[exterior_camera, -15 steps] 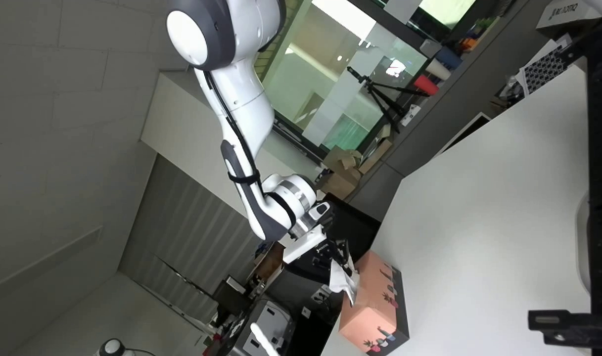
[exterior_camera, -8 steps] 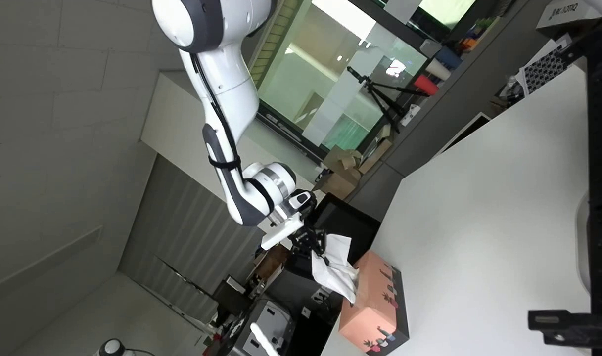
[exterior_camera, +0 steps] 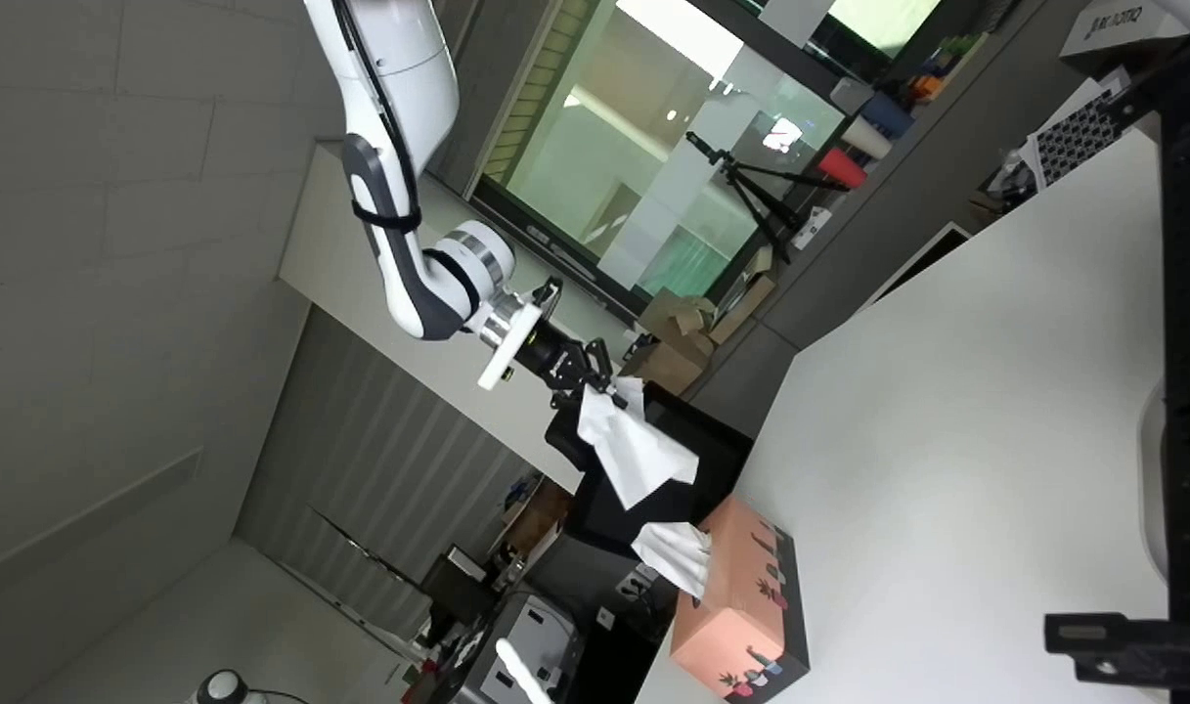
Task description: Remove a tissue from the box and put it on the table
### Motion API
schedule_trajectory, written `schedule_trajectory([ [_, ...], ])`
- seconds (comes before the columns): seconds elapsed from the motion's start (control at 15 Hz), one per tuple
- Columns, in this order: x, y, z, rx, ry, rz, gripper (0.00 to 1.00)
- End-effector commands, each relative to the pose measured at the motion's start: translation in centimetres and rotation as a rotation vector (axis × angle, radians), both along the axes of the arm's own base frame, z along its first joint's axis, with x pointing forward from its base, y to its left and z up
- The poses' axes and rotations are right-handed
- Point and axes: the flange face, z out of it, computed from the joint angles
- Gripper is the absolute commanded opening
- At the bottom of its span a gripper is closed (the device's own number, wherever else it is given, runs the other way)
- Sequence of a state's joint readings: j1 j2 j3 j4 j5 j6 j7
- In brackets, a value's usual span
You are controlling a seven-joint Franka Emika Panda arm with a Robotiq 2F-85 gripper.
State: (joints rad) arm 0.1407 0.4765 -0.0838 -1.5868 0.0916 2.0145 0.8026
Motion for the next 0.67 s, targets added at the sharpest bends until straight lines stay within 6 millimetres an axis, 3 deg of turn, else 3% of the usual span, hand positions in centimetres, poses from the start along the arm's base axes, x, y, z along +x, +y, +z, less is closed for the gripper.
schedule_trajectory([
  [0.0, -1.1, -6.7, 1.1, -0.146, 0.135, 0.002, 0.0],
  [0.13, -1.7, -11.1, -1.1, -0.231, 0.224, -0.011, 0.0],
  [0.27, -2.4, -14.2, -4.8, -0.289, 0.328, -0.002, 0.0],
  [0.47, -3.1, -16.1, -11.6, -0.333, 0.428, 0.046, 0.0],
  [0.6, -3.5, -15.6, -16.7, -0.326, 0.458, 0.079, 0.0],
])
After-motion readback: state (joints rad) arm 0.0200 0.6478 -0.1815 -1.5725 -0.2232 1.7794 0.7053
